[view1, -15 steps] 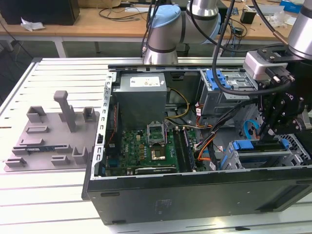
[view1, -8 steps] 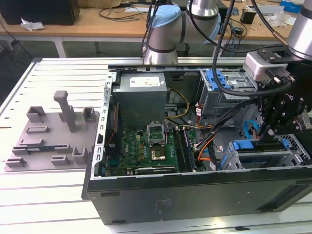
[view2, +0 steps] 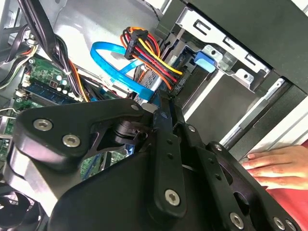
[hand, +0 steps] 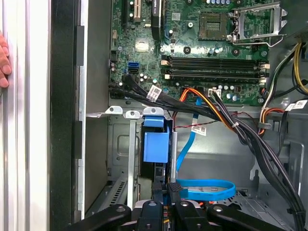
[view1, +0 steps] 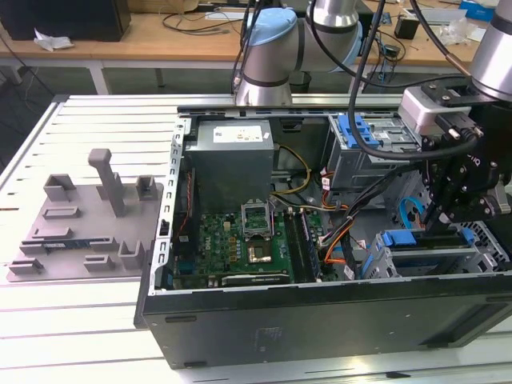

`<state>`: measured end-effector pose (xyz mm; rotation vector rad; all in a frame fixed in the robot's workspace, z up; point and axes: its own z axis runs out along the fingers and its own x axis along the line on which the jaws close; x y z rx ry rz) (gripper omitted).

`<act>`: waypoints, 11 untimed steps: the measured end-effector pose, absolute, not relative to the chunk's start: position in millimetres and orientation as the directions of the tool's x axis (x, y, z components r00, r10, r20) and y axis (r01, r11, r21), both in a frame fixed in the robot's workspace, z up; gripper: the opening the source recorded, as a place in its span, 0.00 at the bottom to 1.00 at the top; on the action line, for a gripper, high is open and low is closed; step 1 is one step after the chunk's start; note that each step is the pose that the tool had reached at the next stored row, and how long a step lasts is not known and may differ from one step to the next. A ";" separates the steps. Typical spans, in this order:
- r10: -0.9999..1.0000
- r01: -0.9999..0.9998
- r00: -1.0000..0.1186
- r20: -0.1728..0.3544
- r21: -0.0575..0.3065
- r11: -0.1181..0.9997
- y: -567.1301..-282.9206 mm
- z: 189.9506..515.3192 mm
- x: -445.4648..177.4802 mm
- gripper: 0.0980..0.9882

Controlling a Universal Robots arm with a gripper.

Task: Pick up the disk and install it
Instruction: 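Insert the second disk wire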

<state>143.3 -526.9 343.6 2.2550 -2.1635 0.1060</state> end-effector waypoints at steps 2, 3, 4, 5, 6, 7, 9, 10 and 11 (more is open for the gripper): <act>-0.997 -0.998 0.041 0.059 -0.036 -0.044 -526.9 343.4 143.3 0.07; -0.997 -0.998 0.042 0.059 -0.036 -0.044 -526.9 343.3 143.2 0.07; -0.997 -0.998 0.042 0.059 -0.036 -0.045 -526.9 343.3 143.2 0.07; -0.997 -0.998 0.043 0.059 -0.036 -0.045 -526.9 343.2 143.1 0.07; -0.997 -0.998 0.043 0.059 -0.036 -0.045 -526.8 343.2 142.9 0.07; -0.997 -0.998 0.043 0.059 -0.036 -0.046 -526.8 343.4 142.8 0.07; -0.997 -0.998 0.043 0.059 -0.036 -0.046 -526.7 344.4 142.4 0.07; -0.997 -0.998 0.043 0.059 -0.036 -0.046 -526.7 345.1 142.3 0.07; -0.997 -0.998 0.044 0.059 -0.036 -0.046 -526.4 346.5 142.0 0.07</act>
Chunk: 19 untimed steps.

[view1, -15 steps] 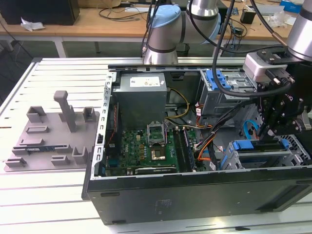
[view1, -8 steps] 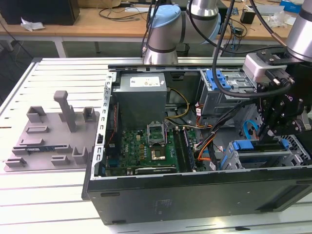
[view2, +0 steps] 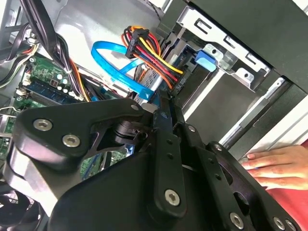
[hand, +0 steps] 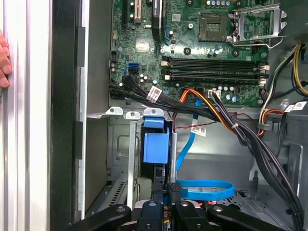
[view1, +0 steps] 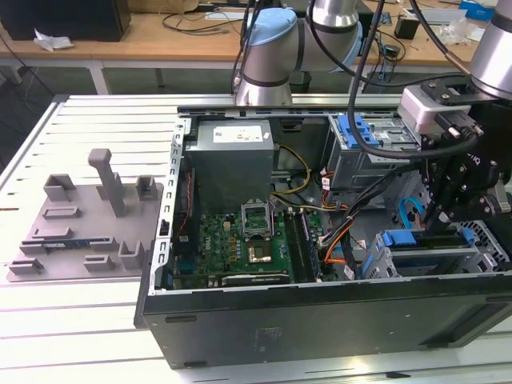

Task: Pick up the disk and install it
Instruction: 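Insert the second disk wire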

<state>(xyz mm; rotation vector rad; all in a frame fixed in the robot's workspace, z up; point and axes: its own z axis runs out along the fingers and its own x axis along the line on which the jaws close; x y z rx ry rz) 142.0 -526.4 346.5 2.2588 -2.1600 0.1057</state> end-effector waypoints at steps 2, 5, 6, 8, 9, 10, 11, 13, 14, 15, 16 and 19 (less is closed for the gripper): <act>-0.997 -0.998 0.044 0.059 -0.036 -0.046 -526.3 346.7 141.9 0.07; -0.997 -0.998 0.044 0.059 -0.036 -0.046 -526.2 346.9 141.8 0.07; -0.997 -0.998 0.044 0.059 -0.036 -0.046 -526.2 346.9 141.8 0.07; -0.997 -0.998 0.044 0.059 -0.036 -0.046 -526.5 346.9 141.8 0.07; -0.997 -0.998 0.044 0.059 -0.036 -0.046 -526.7 346.8 141.8 0.07; -0.997 -0.998 0.044 0.059 -0.036 -0.046 -527.1 346.8 141.8 0.07; -0.997 -0.998 0.044 0.059 -0.036 -0.046 -527.4 346.8 141.8 0.07; -0.997 -0.998 0.044 0.059 -0.036 -0.046 -527.7 346.7 141.8 0.07; -0.997 -0.998 0.044 0.059 -0.036 -0.046 -527.7 346.7 141.8 0.07; -0.997 -0.998 0.044 0.059 -0.036 -0.046 -527.7 346.7 141.8 0.07; -0.997 -0.998 0.044 0.059 -0.036 -0.046 -527.7 346.7 141.8 0.07; -0.997 -0.998 0.044 0.059 -0.036 -0.046 -527.7 346.7 141.8 0.07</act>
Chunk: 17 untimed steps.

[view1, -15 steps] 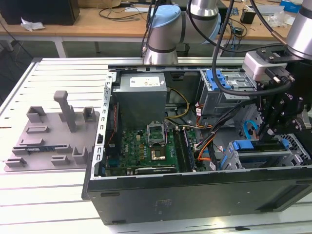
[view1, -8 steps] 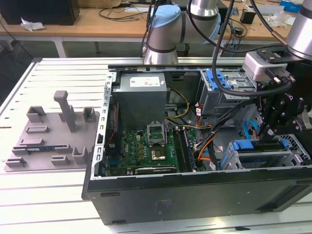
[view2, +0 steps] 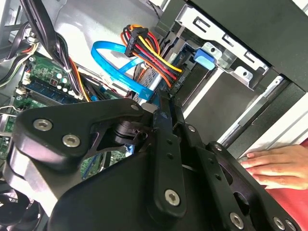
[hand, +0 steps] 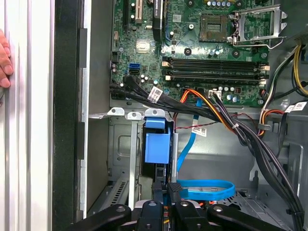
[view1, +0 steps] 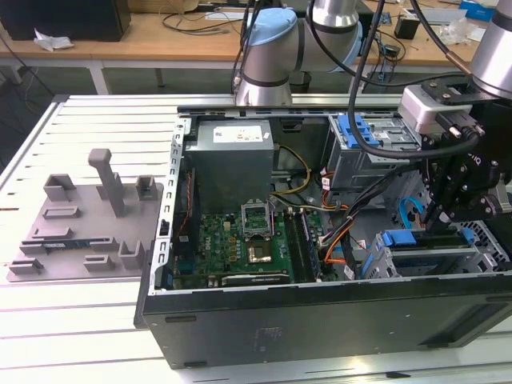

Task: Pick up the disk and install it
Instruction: 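Insert the second disk wire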

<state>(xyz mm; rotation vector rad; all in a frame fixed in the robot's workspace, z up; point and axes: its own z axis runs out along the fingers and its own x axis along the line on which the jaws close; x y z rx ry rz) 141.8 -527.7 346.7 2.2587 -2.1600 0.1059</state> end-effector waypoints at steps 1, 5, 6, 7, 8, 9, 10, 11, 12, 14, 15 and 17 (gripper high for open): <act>-0.997 -0.998 0.043 0.059 -0.036 -0.046 -527.7 346.6 142.0 0.07; -0.997 -0.998 0.043 0.059 -0.036 -0.046 -527.7 346.6 142.7 0.07; -0.997 -0.998 0.043 0.059 -0.036 -0.046 -527.8 346.5 142.7 0.07; -0.997 -0.998 0.043 0.059 -0.036 -0.046 -527.8 346.3 142.8 0.07; -0.997 -0.998 0.044 0.059 -0.036 -0.046 -527.7 346.0 142.8 0.07; -0.997 -0.998 0.044 0.059 -0.036 -0.046 -527.7 345.6 142.8 0.07; -0.997 -0.998 0.044 0.059 -0.036 -0.046 -527.7 345.3 142.8 0.07; -0.997 -0.998 0.044 0.059 -0.036 -0.046 -527.7 344.5 142.8 0.07; -0.997 -0.998 0.044 0.059 -0.036 -0.046 -527.7 341.4 142.8 0.07; -0.997 -0.998 0.043 0.059 -0.036 -0.046 -527.7 337.3 142.8 0.07; -0.997 -0.998 0.044 0.059 -0.036 -0.046 -527.7 337.3 142.8 0.07; -0.997 -0.998 0.043 0.058 -0.035 -0.046 -527.7 337.2 142.7 0.07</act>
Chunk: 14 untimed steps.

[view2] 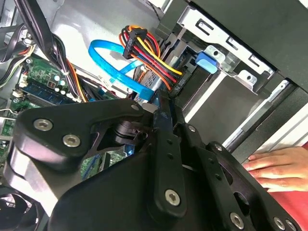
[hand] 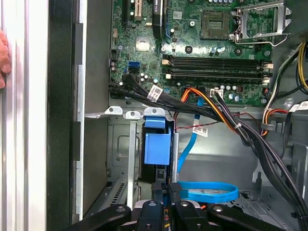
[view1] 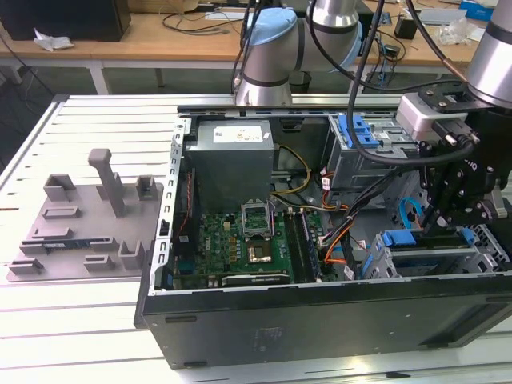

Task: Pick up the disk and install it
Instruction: 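Insert the second disk wire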

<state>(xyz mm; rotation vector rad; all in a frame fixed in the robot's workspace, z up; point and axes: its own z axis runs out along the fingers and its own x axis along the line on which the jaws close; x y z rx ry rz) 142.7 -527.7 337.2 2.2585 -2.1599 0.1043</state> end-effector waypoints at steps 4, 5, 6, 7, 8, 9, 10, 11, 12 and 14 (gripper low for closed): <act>-0.997 -0.998 0.044 0.061 -0.035 -0.046 -527.3 342.1 142.8 0.29; -0.997 -0.998 0.044 0.062 -0.034 -0.046 -527.2 343.8 142.8 0.29; -0.997 -0.998 0.044 0.064 -0.034 -0.046 -527.1 346.3 142.8 0.29; -0.997 -0.998 0.044 0.067 -0.034 -0.046 -526.5 350.3 142.8 0.36; -0.997 -0.998 0.044 0.071 -0.033 -0.046 -525.3 354.6 142.8 0.36; -0.996 -0.998 0.044 0.079 -0.032 -0.046 -523.3 358.8 142.8 0.36; -0.995 -0.998 0.044 0.086 -0.032 -0.047 -521.8 361.5 142.8 0.36; -0.994 -0.998 0.044 0.100 -0.030 -0.047 -518.8 365.6 142.8 0.36; -0.993 -0.998 0.044 0.110 -0.029 -0.047 -516.0 368.1 142.8 0.36; -0.989 -0.998 0.044 0.140 -0.027 -0.048 -508.5 372.7 142.8 0.36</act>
